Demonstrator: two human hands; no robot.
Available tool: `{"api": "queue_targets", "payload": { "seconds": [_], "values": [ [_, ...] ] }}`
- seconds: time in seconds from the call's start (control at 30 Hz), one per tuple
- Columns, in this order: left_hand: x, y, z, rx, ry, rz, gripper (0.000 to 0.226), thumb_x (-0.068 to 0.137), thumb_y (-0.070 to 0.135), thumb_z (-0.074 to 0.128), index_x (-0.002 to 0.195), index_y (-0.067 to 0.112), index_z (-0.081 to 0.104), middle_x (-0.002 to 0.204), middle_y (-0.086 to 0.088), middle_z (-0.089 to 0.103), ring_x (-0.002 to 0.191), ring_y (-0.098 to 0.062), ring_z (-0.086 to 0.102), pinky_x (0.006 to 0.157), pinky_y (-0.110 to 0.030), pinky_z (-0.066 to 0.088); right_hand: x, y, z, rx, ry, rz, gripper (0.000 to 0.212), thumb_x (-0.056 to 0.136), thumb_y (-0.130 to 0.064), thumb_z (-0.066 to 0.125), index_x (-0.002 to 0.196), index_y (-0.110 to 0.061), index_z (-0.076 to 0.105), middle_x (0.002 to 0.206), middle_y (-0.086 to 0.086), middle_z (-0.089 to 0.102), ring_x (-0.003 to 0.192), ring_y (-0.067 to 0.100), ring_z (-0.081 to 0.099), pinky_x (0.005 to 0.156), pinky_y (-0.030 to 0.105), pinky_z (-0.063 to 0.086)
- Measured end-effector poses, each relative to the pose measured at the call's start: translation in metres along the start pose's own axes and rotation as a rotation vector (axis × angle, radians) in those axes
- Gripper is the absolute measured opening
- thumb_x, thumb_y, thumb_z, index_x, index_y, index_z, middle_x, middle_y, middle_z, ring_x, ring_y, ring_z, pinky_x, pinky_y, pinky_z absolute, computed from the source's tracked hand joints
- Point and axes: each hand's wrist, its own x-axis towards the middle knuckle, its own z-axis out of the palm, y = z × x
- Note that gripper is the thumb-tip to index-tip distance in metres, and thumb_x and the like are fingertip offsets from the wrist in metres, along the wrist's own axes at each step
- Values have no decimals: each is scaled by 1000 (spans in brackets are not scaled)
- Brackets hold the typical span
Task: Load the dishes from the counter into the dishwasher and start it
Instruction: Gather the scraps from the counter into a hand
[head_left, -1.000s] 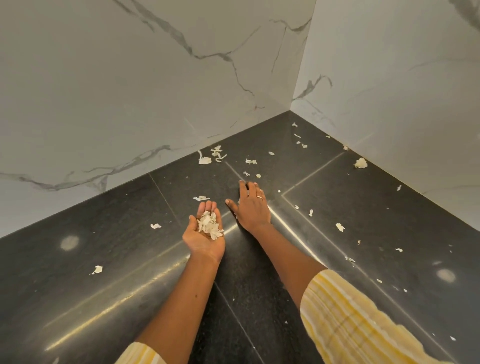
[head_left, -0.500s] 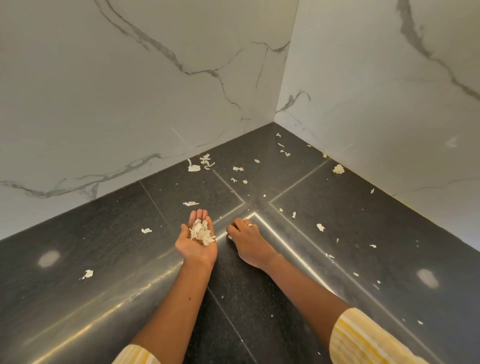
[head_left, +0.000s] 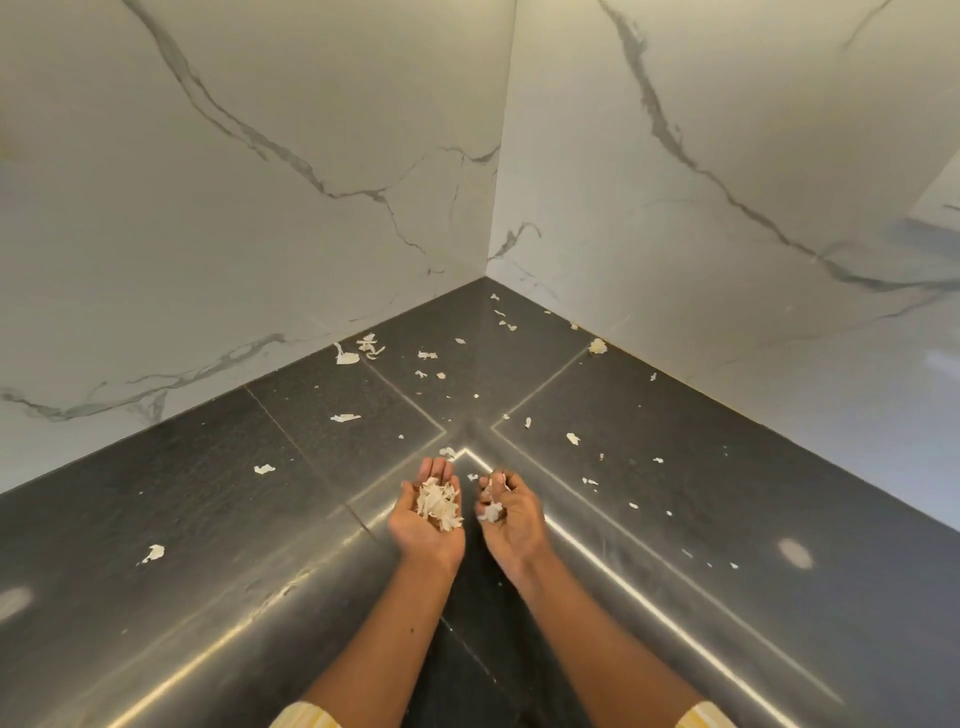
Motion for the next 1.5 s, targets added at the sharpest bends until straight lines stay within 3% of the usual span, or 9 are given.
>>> {"api": "queue_targets", "payload": {
  "seconds": [0.17,0.37,0.53,0.73,1.03,1.2,1.3,1.4,1.5],
  "values": [
    [-20,-22,-10,6,-58,-84,43,100,31,28,91,7,63,83,-8,63,78,-19,60,72,-32,48,-40,8,-5,284,12,-12,23,95,0,40,90,-2,62,75,11,66,73,23,66,64,35,57],
    [-51,-41,-29,128,-162,-183,45,98,31,32,81,7,67,75,-7,67,67,-19,65,70,-33,54,-85,11,-27,302,-42,-187,30,83,-26,54,88,3,60,96,23,63,99,36,60,100,50,43],
    [-91,-57,-54,219,-233,-151,51,98,34,33,77,10,74,79,-5,69,73,-17,68,65,-30,57,-126,15,-52,269,-21,-178,31,80,-29,57,89,0,64,100,22,66,105,39,58,99,52,43],
    [-160,-75,-108,282,-252,-30,48,98,31,33,82,10,74,85,-7,69,79,-18,67,70,-29,56,-187,34,-99,205,-82,-167,10,77,-6,62,82,-6,69,91,14,71,91,29,67,87,42,54],
    [-236,-109,-282,221,120,-88,50,98,26,32,73,9,73,76,-6,70,68,-18,68,62,-26,58,-263,159,-237,374,48,242,14,77,-9,63,87,-3,71,95,15,69,92,29,66,90,44,49],
    [-201,-127,-408,174,470,-165,35,94,25,43,72,13,68,72,-3,67,60,-16,67,61,-28,57,-244,250,-311,393,282,568,14,78,-21,65,88,-11,66,87,2,65,77,11,65,74,24,54],
    [-148,-140,-485,389,597,-183,29,95,21,42,77,12,63,68,-5,65,52,-17,66,57,-28,53,-213,296,-354,255,422,584,25,83,-16,49,73,-2,67,70,13,67,71,26,66,72,35,56],
    [-94,-155,-540,538,629,-250,28,98,21,39,81,10,58,61,-8,62,50,-24,62,57,-27,50,-170,337,-393,334,510,591,36,98,-16,35,77,1,58,62,17,67,74,34,58,92,42,42],
    [-36,-168,-583,607,630,-282,34,100,29,37,81,9,56,76,-11,58,68,-28,55,74,-36,48,-118,380,-434,336,589,579,35,100,-16,34,73,-4,51,68,17,64,73,32,57,83,42,44]
  ]
}}
